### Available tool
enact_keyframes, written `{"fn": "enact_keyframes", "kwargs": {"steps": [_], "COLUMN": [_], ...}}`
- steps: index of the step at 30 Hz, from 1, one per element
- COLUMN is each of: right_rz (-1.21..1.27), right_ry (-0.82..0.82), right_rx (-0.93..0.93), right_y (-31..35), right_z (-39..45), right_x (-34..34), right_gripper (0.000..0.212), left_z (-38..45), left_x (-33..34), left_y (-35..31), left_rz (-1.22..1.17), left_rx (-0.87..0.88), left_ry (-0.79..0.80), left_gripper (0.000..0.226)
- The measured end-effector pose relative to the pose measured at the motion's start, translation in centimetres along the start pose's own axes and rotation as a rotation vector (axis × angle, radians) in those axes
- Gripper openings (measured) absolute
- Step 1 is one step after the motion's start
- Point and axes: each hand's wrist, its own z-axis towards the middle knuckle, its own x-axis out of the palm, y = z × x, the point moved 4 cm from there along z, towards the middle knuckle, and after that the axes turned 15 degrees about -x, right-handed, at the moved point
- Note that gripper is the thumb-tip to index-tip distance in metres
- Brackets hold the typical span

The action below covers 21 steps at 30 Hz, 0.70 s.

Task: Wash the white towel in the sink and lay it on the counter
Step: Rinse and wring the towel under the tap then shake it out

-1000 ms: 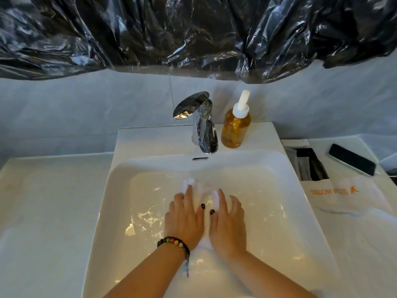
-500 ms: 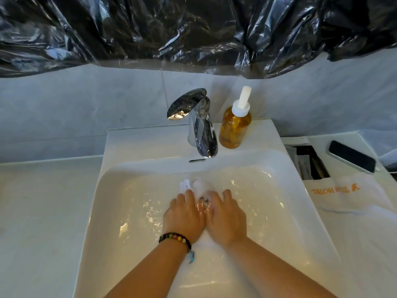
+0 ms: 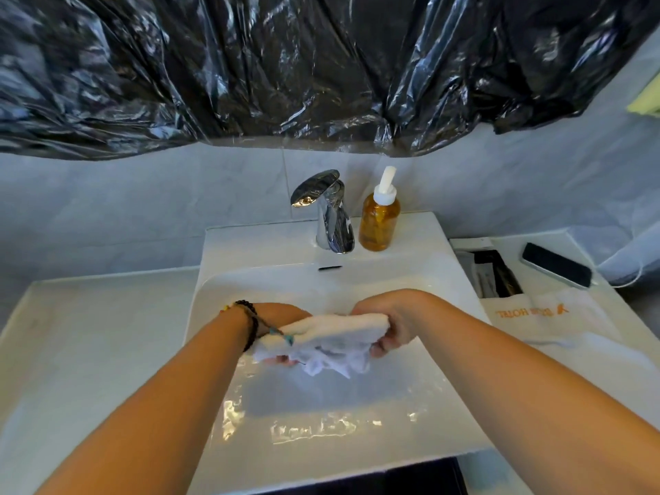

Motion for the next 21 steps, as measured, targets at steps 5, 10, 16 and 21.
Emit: {"fn": "enact_keyframes", "kwargs": {"steps": [5,10,16,21], "right_rz": [-0.053,0.124,0.344,-0.319], "right_ry": [0.031,0.070,-0.206,-0.515], "right_rx": [0.146,0.149,0.005,-0.271], "right_y": [-3.4,-7.7,-8.3,-4.0], "right_z": [0.0,-0.9,0.5,1.3], "right_x": [0.0,1.8,4.4,4.7], "right_gripper": [0.037,0.053,0.038,0.026], "left_z": [0.2,3.0,4.0,4.4], "left_x": [0.2,1.4,1.5,0.0], "left_y": [2.4,7.6,8.1,9.9], "left_rz": [-0.536,-0.660,-0.254,-0.540], "left_rx": [-0.008,-0.029,0.357,0.185], "left_ry": [0.067,0.120,-0.483,-0.648], "left_gripper": [0.038,0.092,0.059,0.053]}}
